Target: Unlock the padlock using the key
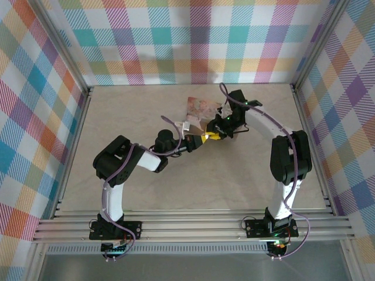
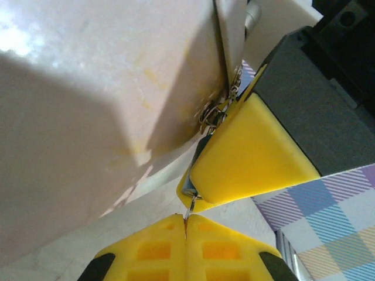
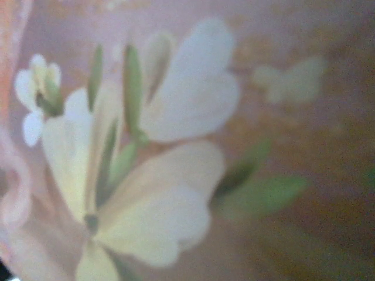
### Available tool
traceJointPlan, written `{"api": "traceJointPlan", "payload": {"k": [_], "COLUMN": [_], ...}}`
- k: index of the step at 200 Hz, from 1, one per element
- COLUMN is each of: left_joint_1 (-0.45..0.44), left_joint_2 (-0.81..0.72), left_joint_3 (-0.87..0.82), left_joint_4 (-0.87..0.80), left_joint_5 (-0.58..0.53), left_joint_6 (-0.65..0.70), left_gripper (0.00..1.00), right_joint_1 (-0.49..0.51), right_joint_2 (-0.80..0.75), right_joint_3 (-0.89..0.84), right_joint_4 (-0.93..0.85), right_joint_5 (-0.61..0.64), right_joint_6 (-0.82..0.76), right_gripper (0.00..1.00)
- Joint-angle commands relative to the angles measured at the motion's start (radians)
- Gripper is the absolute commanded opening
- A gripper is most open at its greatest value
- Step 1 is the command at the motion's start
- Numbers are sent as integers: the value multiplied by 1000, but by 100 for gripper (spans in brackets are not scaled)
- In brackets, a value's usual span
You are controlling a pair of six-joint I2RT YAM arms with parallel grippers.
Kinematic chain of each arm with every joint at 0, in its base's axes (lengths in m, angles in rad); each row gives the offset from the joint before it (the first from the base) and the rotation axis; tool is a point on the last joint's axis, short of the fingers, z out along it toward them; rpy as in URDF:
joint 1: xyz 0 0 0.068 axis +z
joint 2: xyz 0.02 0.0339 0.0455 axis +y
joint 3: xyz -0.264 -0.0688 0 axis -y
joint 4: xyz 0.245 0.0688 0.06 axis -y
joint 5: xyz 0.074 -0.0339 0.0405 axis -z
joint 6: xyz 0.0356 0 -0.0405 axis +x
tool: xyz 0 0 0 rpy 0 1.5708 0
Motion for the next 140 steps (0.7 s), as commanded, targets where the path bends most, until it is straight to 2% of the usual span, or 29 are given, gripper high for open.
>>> {"api": "traceJointPlan", "payload": {"k": [1,32,77,140], "left_joint_1": [-26,-47,-51,-38], "left_joint_2": [9,56,112,145], "left_joint_3": [-28,-55,-96,-108], "left_joint_4": [135,141,149,149], "left_joint_5": [-93,-109,-106,-101], "left_joint_6": [7,18,64,108], "left_gripper": [0,0,0,0], "right_joint_1": [66,68,72,72], "right_joint_2": [-10,-23,1,55], "right_joint_3": [-124,-237,-315,-357], "right_joint_4": [9,97,187,295], "right_joint_5": [-161,-113,-80,-71], "right_joint_6": [47,55,77,109], "right_gripper": [0,0,11,19]}}
